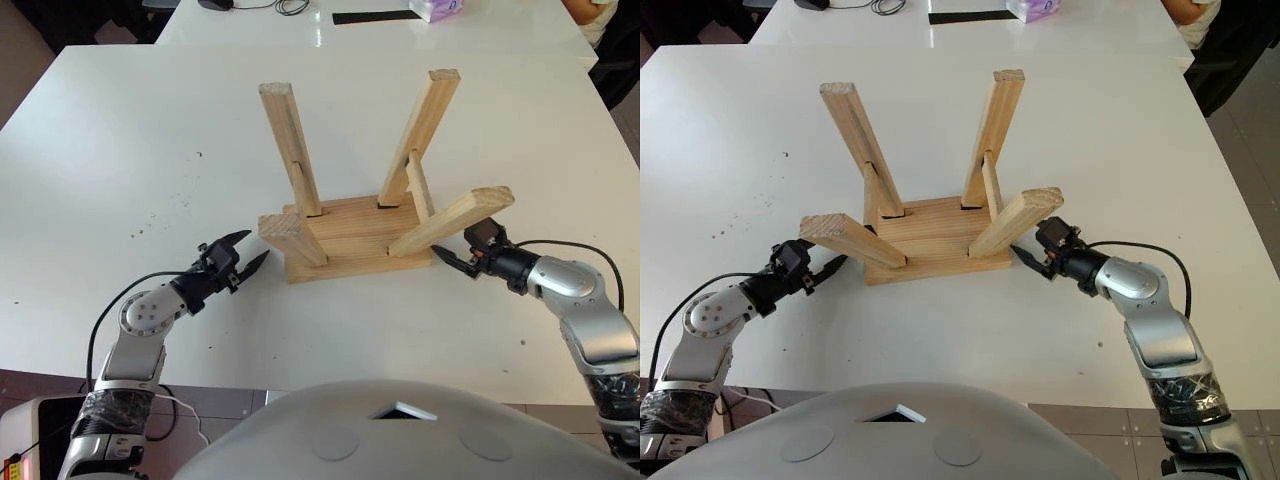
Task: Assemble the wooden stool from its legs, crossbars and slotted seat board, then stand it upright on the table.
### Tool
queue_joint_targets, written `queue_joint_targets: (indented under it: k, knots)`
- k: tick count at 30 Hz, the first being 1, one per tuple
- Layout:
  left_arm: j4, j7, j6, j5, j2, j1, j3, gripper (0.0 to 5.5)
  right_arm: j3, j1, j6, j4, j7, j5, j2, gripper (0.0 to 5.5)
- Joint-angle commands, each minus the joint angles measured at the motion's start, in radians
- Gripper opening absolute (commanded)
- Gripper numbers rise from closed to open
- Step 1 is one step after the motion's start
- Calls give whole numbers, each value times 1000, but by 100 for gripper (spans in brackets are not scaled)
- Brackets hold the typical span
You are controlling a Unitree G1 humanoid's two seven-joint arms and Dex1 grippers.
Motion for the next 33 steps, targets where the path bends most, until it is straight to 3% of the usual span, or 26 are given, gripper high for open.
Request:
queue_joint_targets:
  k: [1, 9, 15, 19, 22, 28, 33]
  knots:
    - [-72, -37, 28, -4, 9, 74, -52, 271, 28, 50, 4, -82, 37, 3, -25, 324]
    - [-306, -84, 200, -145, 42, 105, -81, 271, 20, 115, 92, -286, 25, 94, 4, 324]
    - [-647, -121, 502, -501, 161, 97, 55, 271, -233, 253, 278, -616, 89, 373, -59, 324]
    - [-767, -132, 619, -675, 237, 142, 180, 271, -436, 267, 352, -708, 109, 583, -115, 324]
    - [-797, -122, 685, -785, 266, 122, 243, 271, -519, 227, 381, -725, 92, 704, -158, 324]
    - [-774, -158, 747, -848, 293, 85, 283, 271, -507, 192, 409, -727, 63, 760, -194, 324]
    - [-745, -307, 745, -813, 337, 167, 310, 271, -486, 267, 390, -734, 110, 728, -228, 324]
